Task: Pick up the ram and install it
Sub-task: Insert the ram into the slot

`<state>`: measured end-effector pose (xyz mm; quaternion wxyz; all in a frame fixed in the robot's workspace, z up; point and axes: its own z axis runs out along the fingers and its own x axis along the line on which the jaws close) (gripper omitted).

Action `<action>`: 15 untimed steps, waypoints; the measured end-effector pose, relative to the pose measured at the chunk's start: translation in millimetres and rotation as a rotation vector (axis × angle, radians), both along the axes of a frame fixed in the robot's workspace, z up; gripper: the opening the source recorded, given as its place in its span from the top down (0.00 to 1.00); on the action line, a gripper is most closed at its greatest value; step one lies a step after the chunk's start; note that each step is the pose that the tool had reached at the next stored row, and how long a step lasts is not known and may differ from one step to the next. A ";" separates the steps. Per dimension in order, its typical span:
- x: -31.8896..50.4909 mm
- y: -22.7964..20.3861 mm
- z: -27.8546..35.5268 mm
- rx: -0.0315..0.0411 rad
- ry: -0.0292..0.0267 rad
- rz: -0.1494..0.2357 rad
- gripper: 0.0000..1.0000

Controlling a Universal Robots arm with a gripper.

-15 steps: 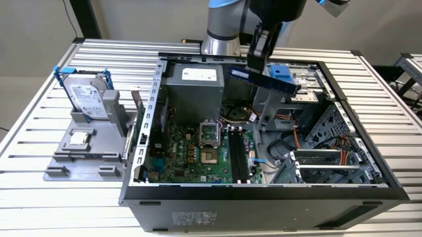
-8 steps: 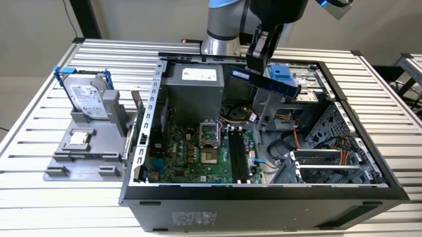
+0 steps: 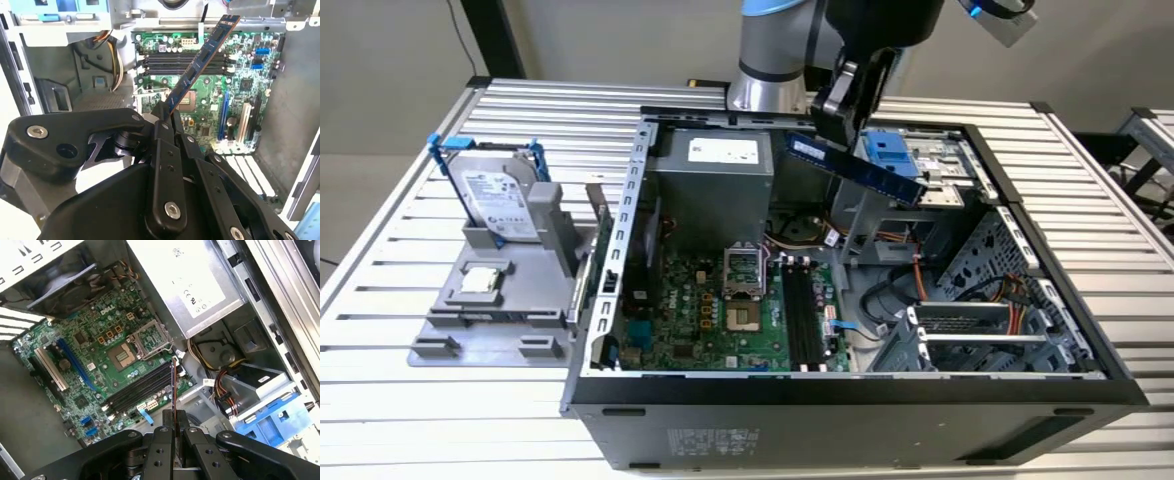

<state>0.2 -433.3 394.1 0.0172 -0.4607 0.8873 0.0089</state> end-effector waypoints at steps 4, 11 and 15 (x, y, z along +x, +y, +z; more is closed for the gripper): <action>0.0 0.0 0.0 -0.0001 0.0000 -0.066 1.00; 0.0 0.0 -0.1 0.0000 0.0000 -0.190 1.00; 0.0 0.0 0.0 -0.0001 0.0000 -0.259 1.00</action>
